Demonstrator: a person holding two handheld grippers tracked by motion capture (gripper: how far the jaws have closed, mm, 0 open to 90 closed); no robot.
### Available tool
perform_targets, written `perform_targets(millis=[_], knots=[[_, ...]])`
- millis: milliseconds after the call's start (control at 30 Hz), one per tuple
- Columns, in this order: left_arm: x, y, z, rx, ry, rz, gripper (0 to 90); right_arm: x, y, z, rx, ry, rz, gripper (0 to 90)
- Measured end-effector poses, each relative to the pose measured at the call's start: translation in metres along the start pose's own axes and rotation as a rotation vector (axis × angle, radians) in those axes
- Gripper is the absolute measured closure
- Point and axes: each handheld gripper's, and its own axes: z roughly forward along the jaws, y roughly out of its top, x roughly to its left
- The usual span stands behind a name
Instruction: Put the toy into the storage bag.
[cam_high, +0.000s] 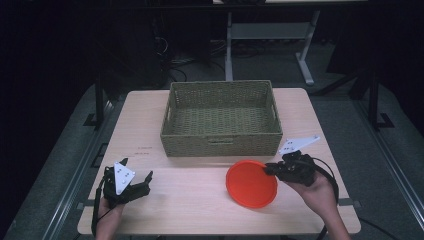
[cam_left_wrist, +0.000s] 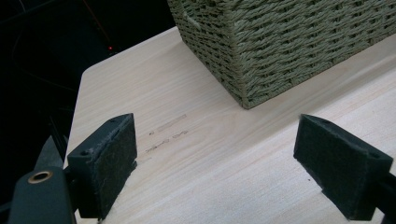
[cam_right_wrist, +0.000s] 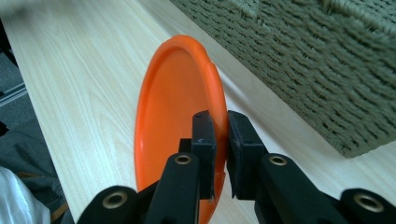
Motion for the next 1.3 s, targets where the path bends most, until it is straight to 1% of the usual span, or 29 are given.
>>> perform_targets(millis=[33, 67, 133, 200, 233, 267, 333, 433, 500, 533, 567, 633, 767, 800, 967, 1133, 1233, 1300], knots=[[0.0, 0.0, 0.0, 0.0, 0.0, -0.001, 12.8, 0.001, 0.002, -0.001, 0.006, 0.0, 0.005, 81.9], [0.0, 0.0, 0.0, -0.002, 0.001, -0.004, 12.8, 0.0, 0.004, -0.002, 0.007, -0.003, -0.004, 82.0], [0.0, 0.0, 0.001, -0.003, 0.002, -0.004, 12.8, 0.0, 0.008, -0.004, 0.013, 0.011, 0.005, 82.0], [0.001, 0.0, 0.001, -0.002, 0.004, -0.004, 12.8, 0.0, 0.014, -0.005, 0.013, 0.02, -0.006, 82.0], [0.0, 0.0, 0.001, -0.004, 0.004, -0.007, 12.8, 0.0, 0.014, -0.005, 0.013, 0.02, -0.006, 82.0], [0.0, 0.0, 0.0, -0.003, 0.004, -0.007, 12.8, 0.001, 0.019, -0.008, 0.008, 0.017, -0.018, 82.0], [0.0, 0.0, 0.0, -0.006, 0.005, -0.008, 12.8, 0.002, 0.024, -0.011, 0.008, 0.023, -0.019, 82.0], [0.001, 0.0, 0.0, -0.003, 0.006, -0.01, 12.8, 0.003, 0.032, -0.017, -0.006, 0.03, -0.027, 82.0], [0.001, 0.0, 0.0, -0.004, 0.006, -0.002, 12.8, 0.004, 0.038, -0.019, -0.008, 0.033, -0.033, 82.0], [0.001, 0.0, 0.0, -0.002, 0.006, -0.007, 12.8, 0.005, 0.041, -0.02, -0.007, 0.028, -0.038, 82.0], [0.001, 0.0, -0.001, 0.003, 0.007, 0.0, 12.8, 0.005, 0.043, -0.021, -0.005, 0.029, -0.038, 82.0], [0.001, 0.0, -0.001, 0.002, 0.005, 0.002, 12.9, 0.005, 0.047, -0.023, -0.007, 0.028, -0.042, 82.0], [0.001, 0.0, -0.001, 0.002, 0.006, 0.003, 12.8, 0.004, 0.053, -0.025, -0.013, 0.03, -0.045, 82.0], [0.001, 0.0, 0.0, -0.002, 0.005, -0.002, 12.8, 0.004, 0.055, -0.026, -0.008, 0.032, -0.035, 82.0], [0.001, 0.0, -0.001, 0.001, 0.006, -0.001, 12.8, 0.001, 0.068, -0.031, -0.008, 0.035, -0.026, 82.0], [0.002, 0.0, 0.0, 0.0, 0.005, -0.005, 12.8, -0.001, 0.083, -0.037, -0.009, 0.036, -0.037, 82.0], [0.002, 0.0, 0.0, 0.0, 0.007, -0.004, 12.8, -0.003, 0.093, -0.038, 0.001, 0.038, -0.042, 82.0], [0.002, -0.001, -0.001, -0.002, 0.007, -0.004, 12.8, -0.004, 0.099, -0.039, 0.002, 0.037, -0.038, 82.0]])
